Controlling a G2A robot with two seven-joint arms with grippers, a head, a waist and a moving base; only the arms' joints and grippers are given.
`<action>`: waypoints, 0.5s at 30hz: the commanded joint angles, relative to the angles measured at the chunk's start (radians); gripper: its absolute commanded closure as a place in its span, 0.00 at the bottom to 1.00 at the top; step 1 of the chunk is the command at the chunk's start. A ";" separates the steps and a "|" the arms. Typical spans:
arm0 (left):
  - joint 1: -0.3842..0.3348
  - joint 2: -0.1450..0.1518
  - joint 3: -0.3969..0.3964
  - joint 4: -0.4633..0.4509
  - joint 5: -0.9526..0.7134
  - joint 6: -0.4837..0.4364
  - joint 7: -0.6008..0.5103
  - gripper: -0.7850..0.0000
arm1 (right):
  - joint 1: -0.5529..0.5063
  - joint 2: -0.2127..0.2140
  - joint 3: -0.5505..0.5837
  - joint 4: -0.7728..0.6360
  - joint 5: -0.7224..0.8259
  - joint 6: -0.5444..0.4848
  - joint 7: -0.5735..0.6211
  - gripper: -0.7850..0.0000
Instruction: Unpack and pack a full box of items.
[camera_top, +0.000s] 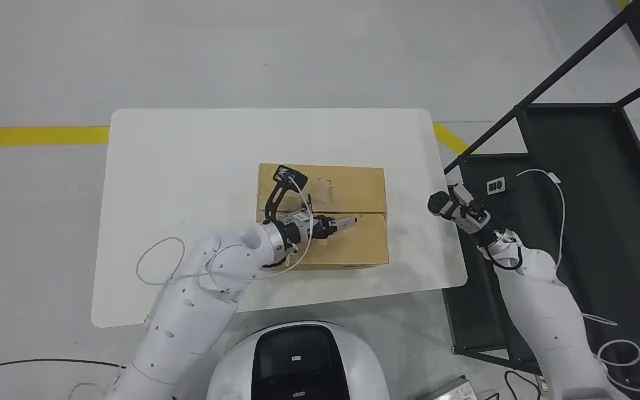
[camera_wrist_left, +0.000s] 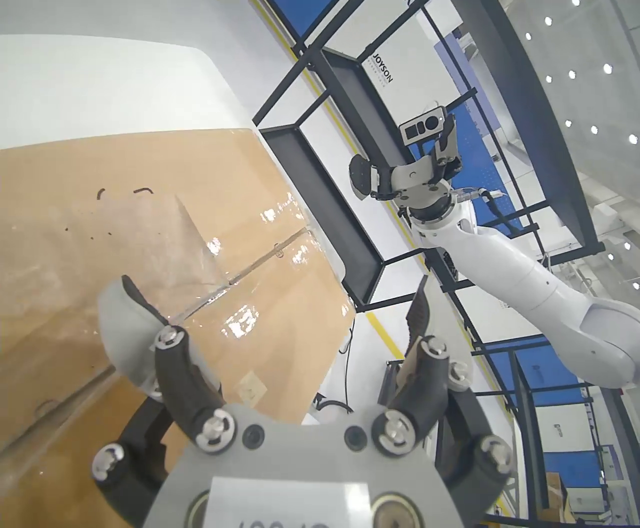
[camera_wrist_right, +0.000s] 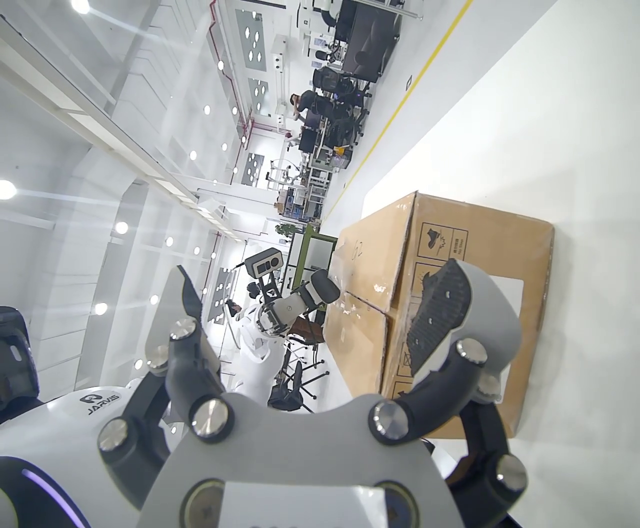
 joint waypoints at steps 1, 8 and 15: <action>-0.010 -0.001 -0.002 0.012 -0.010 0.004 0.010 0.00 | 0.007 -0.002 -0.005 0.006 -0.002 0.002 -0.001 0.00; -0.058 -0.012 0.010 0.072 -0.038 0.005 0.052 0.00 | 0.024 -0.007 -0.015 0.030 0.000 -0.002 0.003 0.00; -0.076 -0.019 0.035 0.097 -0.048 -0.021 0.074 0.00 | 0.025 -0.008 -0.010 0.041 0.001 -0.004 0.007 0.00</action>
